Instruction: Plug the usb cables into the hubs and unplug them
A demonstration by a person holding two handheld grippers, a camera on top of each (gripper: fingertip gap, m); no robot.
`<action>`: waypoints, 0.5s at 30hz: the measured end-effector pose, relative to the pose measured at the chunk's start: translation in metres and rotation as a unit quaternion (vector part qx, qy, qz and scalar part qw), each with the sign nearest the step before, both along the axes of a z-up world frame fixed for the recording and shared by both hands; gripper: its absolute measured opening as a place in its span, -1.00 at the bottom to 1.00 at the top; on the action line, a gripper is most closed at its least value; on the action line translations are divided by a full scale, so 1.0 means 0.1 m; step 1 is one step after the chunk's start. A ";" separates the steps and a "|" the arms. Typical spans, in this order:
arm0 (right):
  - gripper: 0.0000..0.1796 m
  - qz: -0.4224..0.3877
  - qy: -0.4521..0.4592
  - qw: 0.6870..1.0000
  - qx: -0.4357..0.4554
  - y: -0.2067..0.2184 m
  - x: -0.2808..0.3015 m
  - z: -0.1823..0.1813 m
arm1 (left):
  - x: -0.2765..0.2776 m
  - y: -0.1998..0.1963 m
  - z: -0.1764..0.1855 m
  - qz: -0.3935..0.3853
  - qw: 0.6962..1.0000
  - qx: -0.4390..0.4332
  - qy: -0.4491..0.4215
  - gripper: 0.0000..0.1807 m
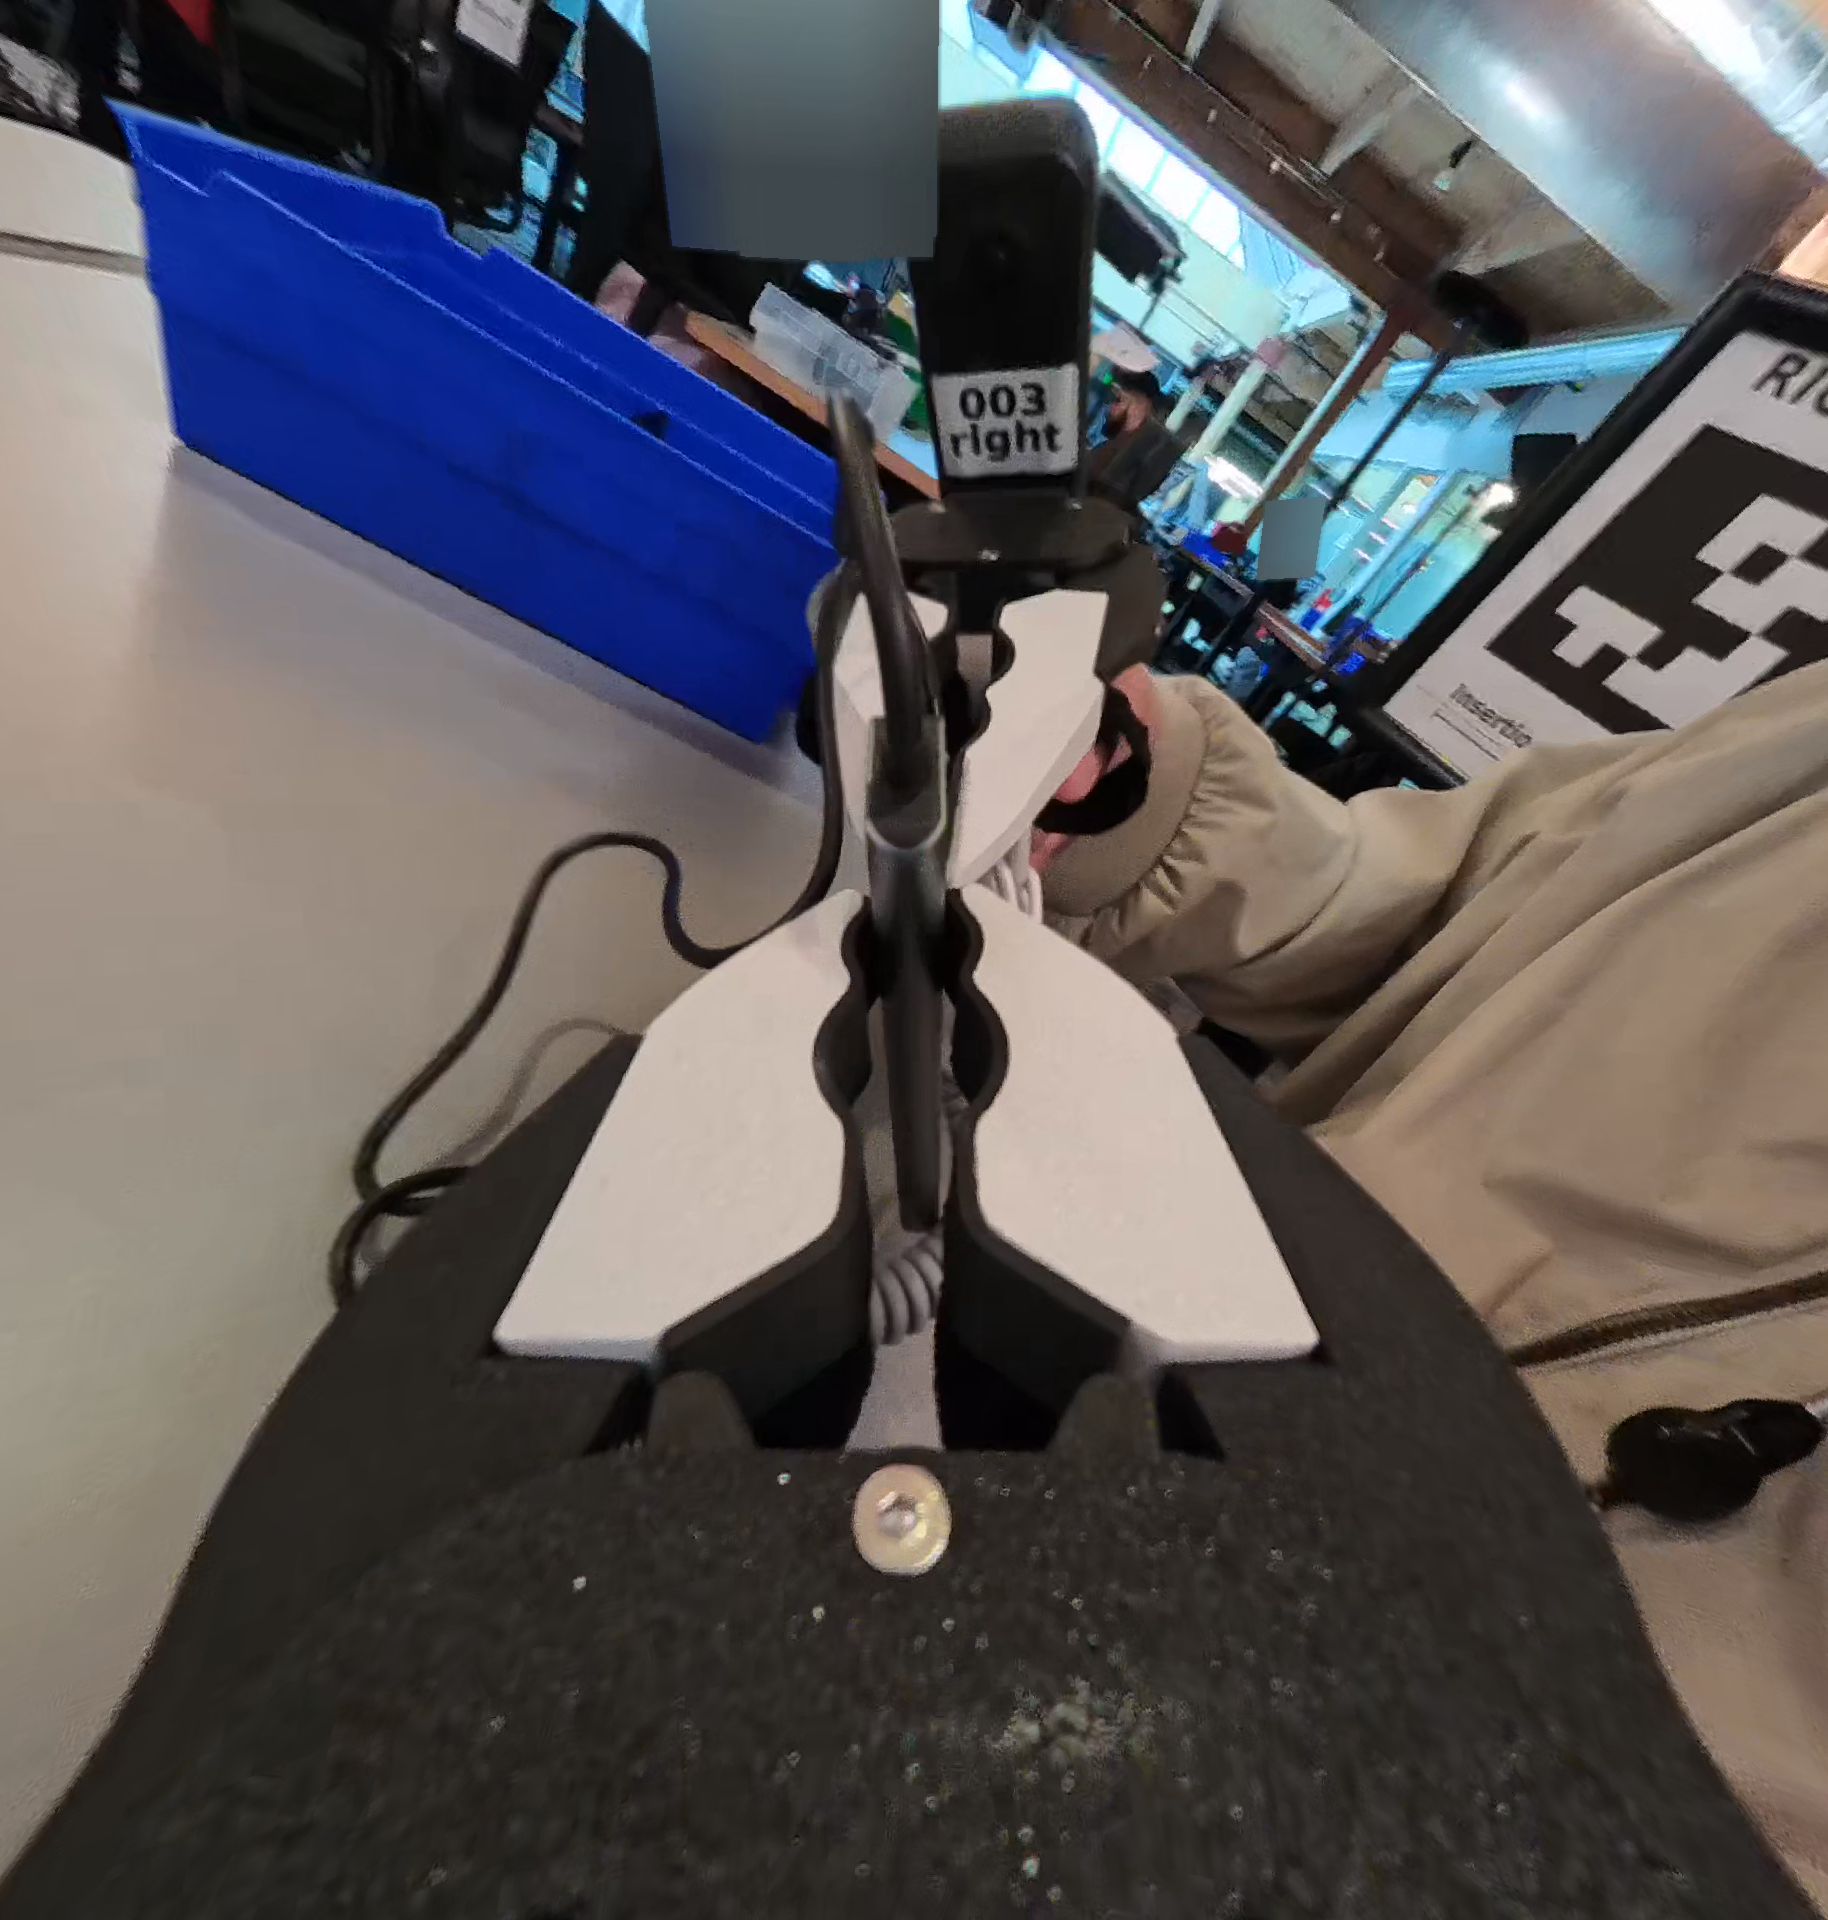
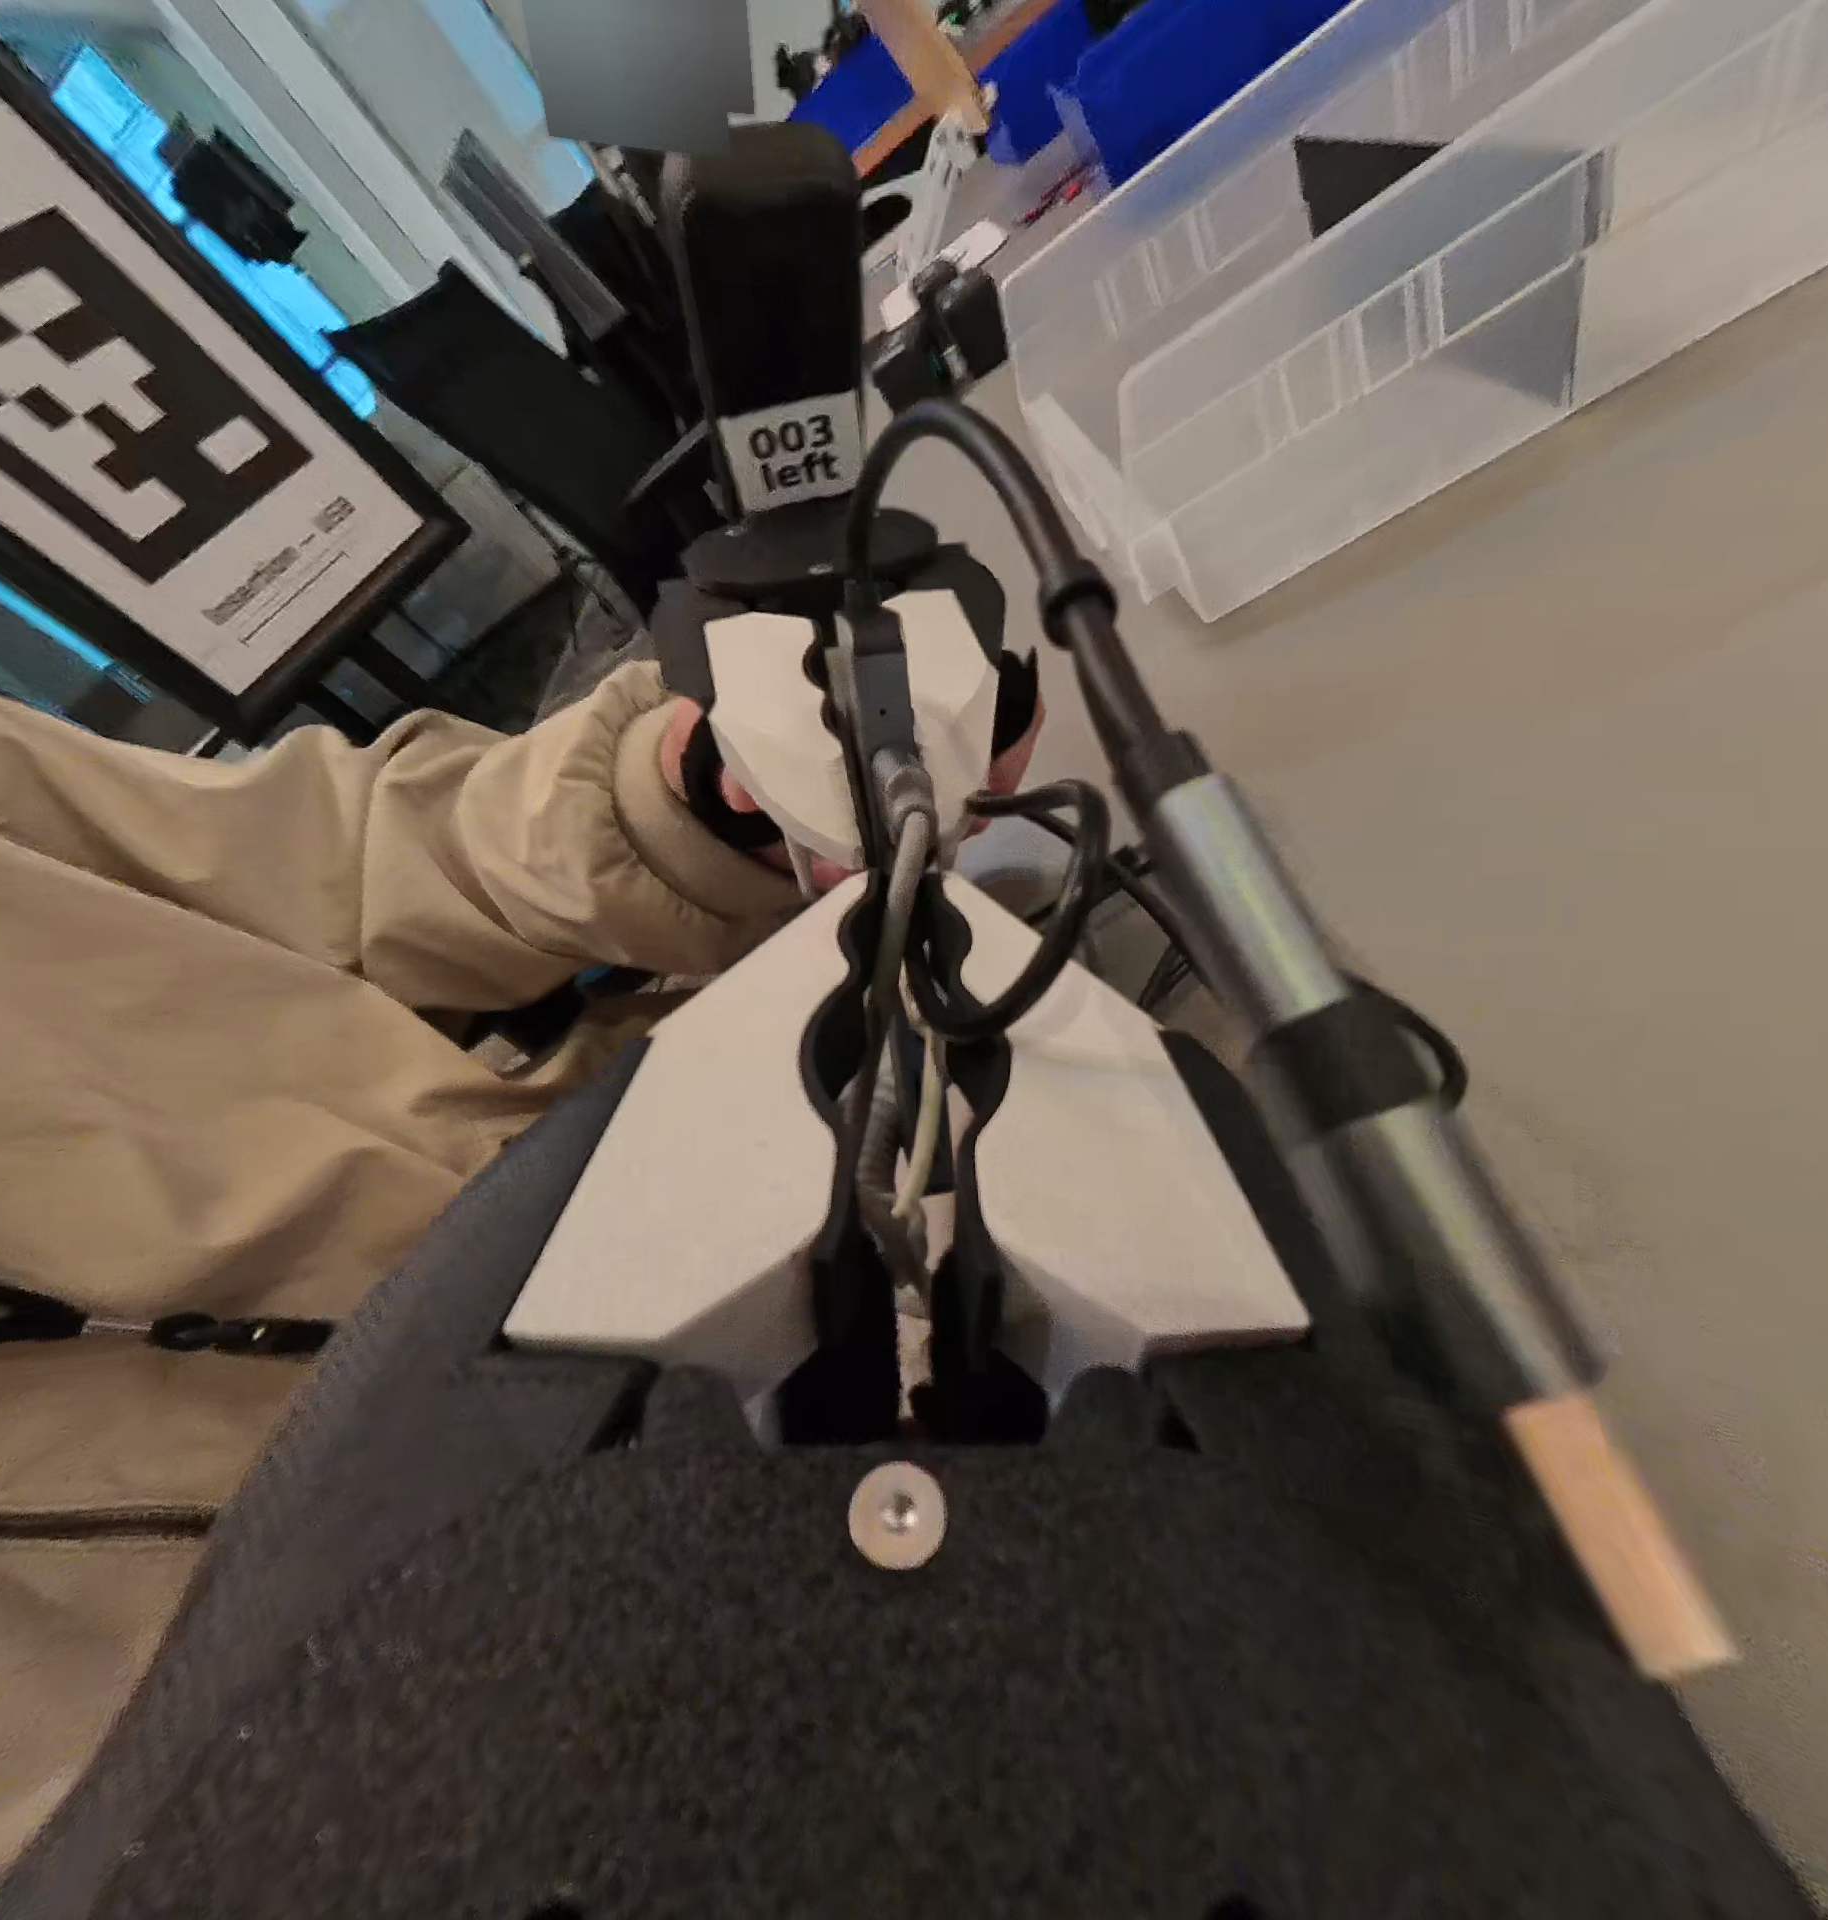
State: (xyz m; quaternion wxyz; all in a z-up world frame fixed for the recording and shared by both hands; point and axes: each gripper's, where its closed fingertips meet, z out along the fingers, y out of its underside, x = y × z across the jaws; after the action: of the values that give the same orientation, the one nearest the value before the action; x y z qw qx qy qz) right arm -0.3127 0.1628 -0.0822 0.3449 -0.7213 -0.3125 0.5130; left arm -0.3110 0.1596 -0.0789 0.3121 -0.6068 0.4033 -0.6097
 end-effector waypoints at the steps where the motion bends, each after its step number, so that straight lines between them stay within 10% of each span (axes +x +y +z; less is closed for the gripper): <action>1: -0.92 -0.017 0.002 1.000 0.003 0.05 0.01 0.02 | 0.01 0.05 0.04 0.016 1.000 -0.001 -0.008 -0.88; 15: -0.93 -0.038 0.078 0.996 -0.024 0.16 0.06 0.22 | 0.01 0.10 0.13 0.033 0.998 -0.020 -0.040 -0.88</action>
State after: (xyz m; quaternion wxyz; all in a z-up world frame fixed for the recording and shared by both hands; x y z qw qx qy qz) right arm -0.3066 0.1784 -0.0602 0.3702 -0.6983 -0.2448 0.5616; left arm -0.3100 0.1694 -0.0663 0.3353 -0.6010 0.3579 -0.6311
